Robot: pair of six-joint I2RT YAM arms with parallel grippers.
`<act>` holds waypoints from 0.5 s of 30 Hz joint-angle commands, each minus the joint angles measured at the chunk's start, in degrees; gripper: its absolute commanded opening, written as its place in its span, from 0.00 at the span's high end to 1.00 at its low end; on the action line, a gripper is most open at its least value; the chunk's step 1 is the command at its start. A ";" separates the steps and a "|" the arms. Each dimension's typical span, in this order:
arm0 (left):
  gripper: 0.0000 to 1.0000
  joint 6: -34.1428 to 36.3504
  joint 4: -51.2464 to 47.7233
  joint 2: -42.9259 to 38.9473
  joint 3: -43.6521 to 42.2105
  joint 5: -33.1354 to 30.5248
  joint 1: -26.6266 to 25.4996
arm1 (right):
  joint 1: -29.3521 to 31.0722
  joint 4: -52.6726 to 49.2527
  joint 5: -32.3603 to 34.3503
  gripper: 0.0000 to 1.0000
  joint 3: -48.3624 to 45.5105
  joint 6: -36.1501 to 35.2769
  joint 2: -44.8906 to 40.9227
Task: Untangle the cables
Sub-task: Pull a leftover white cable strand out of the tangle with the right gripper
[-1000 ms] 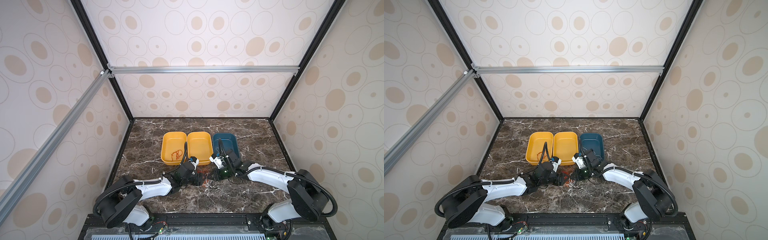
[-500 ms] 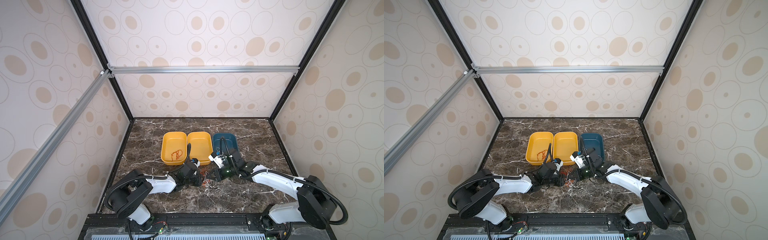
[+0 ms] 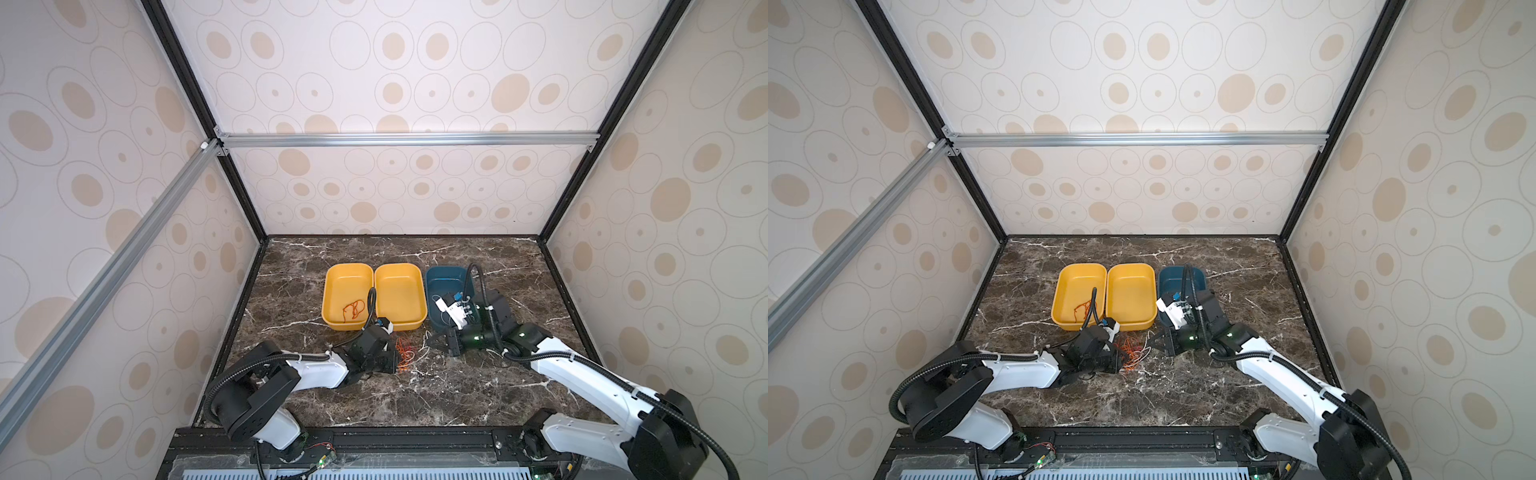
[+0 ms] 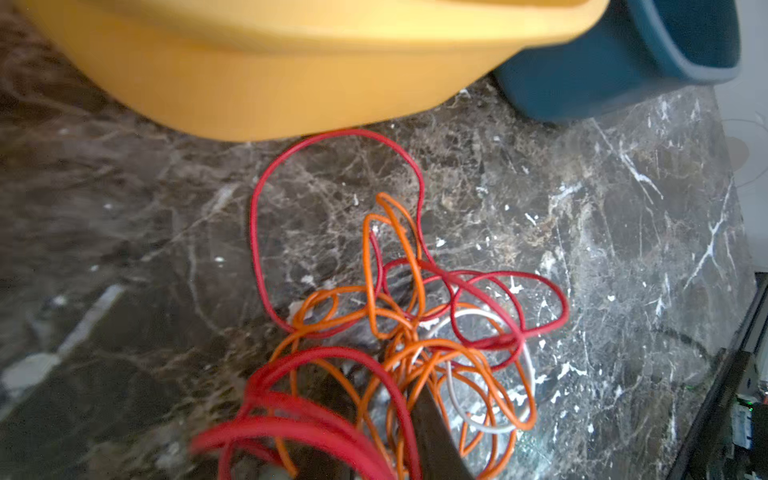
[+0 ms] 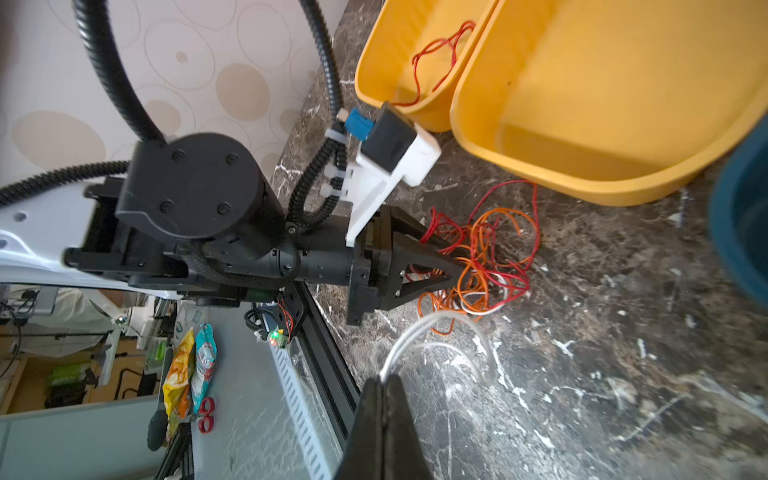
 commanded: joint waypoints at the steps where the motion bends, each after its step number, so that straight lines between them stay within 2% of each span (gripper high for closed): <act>1: 0.79 -1.15 -3.62 -1.31 -1.19 -2.35 0.85 | -2.98 -3.70 -1.14 1.00 1.32 -1.02 -2.66; 9: 0.79 -1.91 -4.49 -3.78 -2.69 -3.22 1.37 | -6.39 -7.47 1.66 1.00 2.00 -2.16 -5.08; 15: 0.84 -1.91 -4.96 -4.97 -3.31 -3.87 1.72 | -7.28 -9.33 7.79 1.00 2.55 -1.93 -6.65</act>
